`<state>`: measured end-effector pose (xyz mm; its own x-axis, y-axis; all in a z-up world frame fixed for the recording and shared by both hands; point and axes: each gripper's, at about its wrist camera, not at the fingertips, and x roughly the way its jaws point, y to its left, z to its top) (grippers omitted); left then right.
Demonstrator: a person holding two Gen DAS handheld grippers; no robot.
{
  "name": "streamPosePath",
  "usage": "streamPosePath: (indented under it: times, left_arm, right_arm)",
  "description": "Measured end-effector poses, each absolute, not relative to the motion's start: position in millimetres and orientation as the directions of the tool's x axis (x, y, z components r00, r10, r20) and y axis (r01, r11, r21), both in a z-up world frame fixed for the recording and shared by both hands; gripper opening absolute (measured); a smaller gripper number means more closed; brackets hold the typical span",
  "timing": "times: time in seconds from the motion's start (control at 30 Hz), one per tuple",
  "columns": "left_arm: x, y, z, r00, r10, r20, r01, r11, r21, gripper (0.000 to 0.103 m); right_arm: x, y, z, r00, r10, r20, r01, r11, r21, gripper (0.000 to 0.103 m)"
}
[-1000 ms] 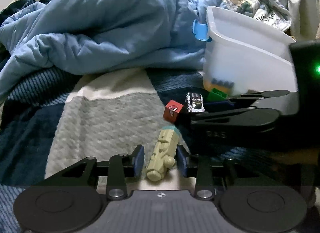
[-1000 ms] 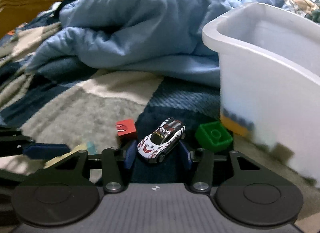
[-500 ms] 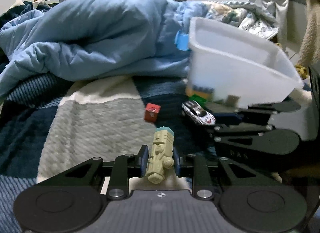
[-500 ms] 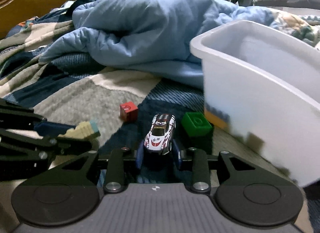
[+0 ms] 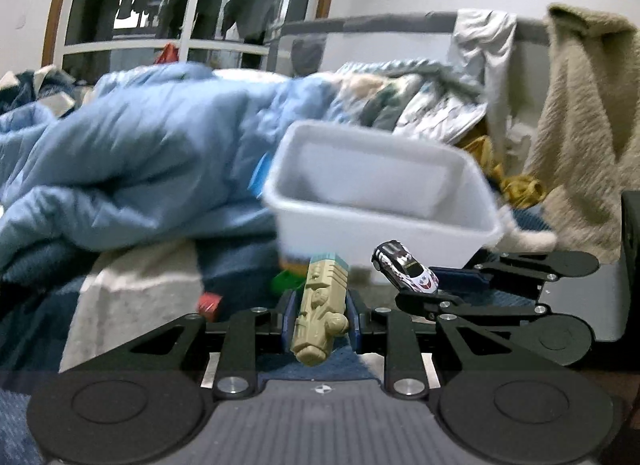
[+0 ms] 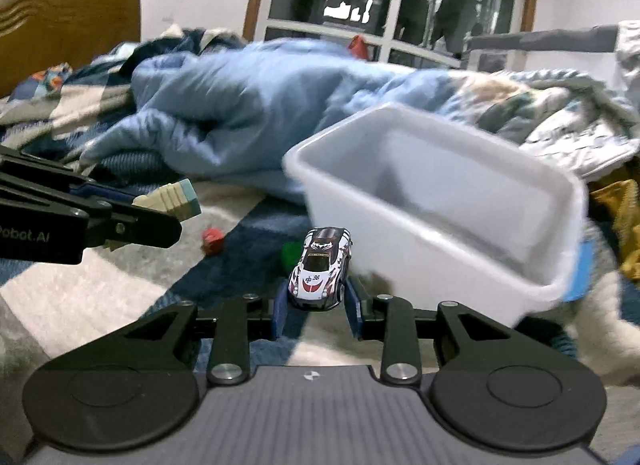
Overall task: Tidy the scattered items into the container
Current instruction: 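Carry the beige figure and white car into the white bin and release both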
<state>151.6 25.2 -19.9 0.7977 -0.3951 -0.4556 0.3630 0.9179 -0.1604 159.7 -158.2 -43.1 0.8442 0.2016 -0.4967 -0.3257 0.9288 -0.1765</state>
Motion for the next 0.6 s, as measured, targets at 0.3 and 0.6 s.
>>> streamPosePath:
  times: [0.3,0.6]
  left_arm:
    - [159.5,-19.9,20.2,0.822,-0.413,-0.392,0.405,0.908,-0.107,0.029]
    - [192.6,-37.4,31.7,0.818,-0.4,-0.413,0.394,0.913,-0.102,0.029]
  right_arm:
    - [152.8,-192.5,1.9,0.902,0.186,-0.39,-0.269,0.948,-0.169,0.034]
    - [180.1,-228.0,15.9,0.917,0.166,-0.363,-0.225,0.966,-0.128,0.034]
